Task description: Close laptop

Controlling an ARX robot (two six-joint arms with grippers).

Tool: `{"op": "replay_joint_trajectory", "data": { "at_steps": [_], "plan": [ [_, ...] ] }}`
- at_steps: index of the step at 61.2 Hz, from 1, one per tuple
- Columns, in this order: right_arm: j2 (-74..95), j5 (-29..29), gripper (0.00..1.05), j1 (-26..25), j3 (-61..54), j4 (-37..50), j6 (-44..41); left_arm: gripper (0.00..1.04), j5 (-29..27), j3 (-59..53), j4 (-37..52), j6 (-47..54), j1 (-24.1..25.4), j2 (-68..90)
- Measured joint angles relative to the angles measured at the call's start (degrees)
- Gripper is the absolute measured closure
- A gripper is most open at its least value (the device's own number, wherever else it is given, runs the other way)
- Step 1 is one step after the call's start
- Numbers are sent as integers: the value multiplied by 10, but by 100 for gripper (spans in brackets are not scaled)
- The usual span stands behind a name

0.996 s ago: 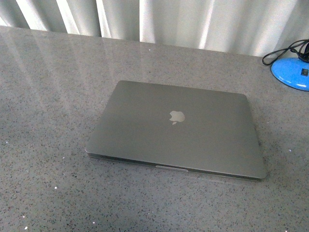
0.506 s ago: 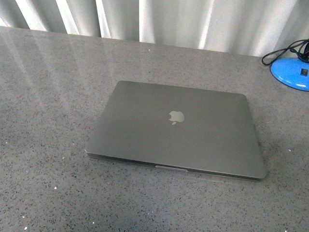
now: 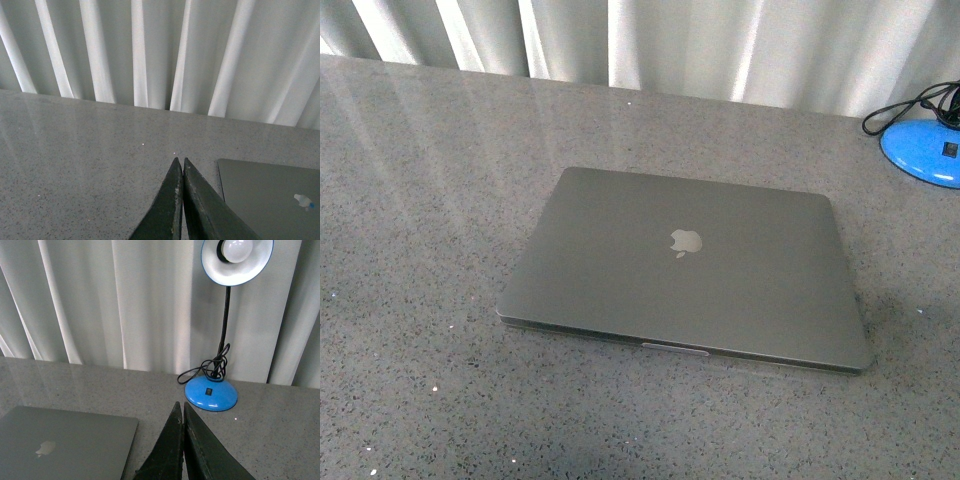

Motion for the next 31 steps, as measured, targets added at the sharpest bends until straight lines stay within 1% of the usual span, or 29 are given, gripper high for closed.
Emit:
{"op": "replay_joint_trajectory", "data": {
  "at_steps": [7, 9, 11, 12, 14, 16, 18, 28, 30, 31],
  "plan": [
    [-18, 0, 104, 0, 0, -18, 0, 101, 0, 0, -16, 0, 0, -16],
    [-37, 0, 104, 0, 0, -41, 0, 101, 0, 0, -22, 0, 0, -21],
    [-75, 0, 104, 0, 0, -95, 0, 101, 0, 0, -27, 0, 0, -27],
    [-89, 0, 104, 0, 0, -109, 0, 101, 0, 0, -30, 0, 0, -30],
    [-101, 0, 104, 0, 0, -112, 0, 101, -1, 0, -54, 0, 0, -50],
    [-110, 0, 104, 0, 0, -113, 1, 101, 0, 0, -101, 0, 0, -81],
    [-112, 0, 104, 0, 0, -113, 1, 101, 0, 0, -121, 0, 0, -100],
    [-112, 0, 104, 0, 0, -116, 3, 101, 0, 0, -130, 0, 0, -125],
    [-112, 0, 103, 0, 0, -116, 3, 99, 0, 0, -130, 0, 0, -126],
    [-112, 0, 100, 0, 0, -116, 4, 95, 0, 0, -130, 0, 0, -126]
  ]
}}
